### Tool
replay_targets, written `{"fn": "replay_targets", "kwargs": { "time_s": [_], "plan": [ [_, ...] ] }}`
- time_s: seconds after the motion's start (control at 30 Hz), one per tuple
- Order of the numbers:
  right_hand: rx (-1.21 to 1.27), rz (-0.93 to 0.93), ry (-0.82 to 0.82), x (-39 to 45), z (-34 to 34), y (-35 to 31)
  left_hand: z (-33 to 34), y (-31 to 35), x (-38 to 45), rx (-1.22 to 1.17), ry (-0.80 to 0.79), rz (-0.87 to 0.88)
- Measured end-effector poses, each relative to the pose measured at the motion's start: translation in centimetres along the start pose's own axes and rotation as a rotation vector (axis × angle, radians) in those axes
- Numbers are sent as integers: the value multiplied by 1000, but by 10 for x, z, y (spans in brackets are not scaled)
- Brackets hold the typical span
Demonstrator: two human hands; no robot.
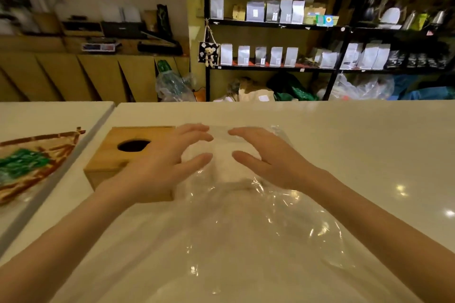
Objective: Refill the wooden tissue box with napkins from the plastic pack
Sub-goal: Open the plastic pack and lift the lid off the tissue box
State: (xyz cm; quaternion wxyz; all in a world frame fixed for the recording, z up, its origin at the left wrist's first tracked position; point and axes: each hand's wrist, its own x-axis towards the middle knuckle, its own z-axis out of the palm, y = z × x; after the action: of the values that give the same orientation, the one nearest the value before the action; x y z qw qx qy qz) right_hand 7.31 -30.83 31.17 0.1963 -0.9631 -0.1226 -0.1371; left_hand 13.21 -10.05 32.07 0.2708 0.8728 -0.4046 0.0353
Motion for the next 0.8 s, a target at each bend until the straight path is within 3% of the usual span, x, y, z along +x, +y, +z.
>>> {"fn": "replay_targets", "kwargs": {
  "time_s": [0.13, 0.33, 0.63, 0.8],
  "plan": [
    [77, -127, -93, 36, 23, -43, -42, -40, -13, 38, -41, -195],
    [-67, -140, -228, 78, 66, -61, -55, -98, -45, -27, -63, -396],
    [-288, -239, -207, 89, 78, -49, -56, -120, -46, -18, -9, -330],
    [-290, -244, -199, 89, 78, -48, -55, -124, -45, -20, 6, -319]
  ]
}}
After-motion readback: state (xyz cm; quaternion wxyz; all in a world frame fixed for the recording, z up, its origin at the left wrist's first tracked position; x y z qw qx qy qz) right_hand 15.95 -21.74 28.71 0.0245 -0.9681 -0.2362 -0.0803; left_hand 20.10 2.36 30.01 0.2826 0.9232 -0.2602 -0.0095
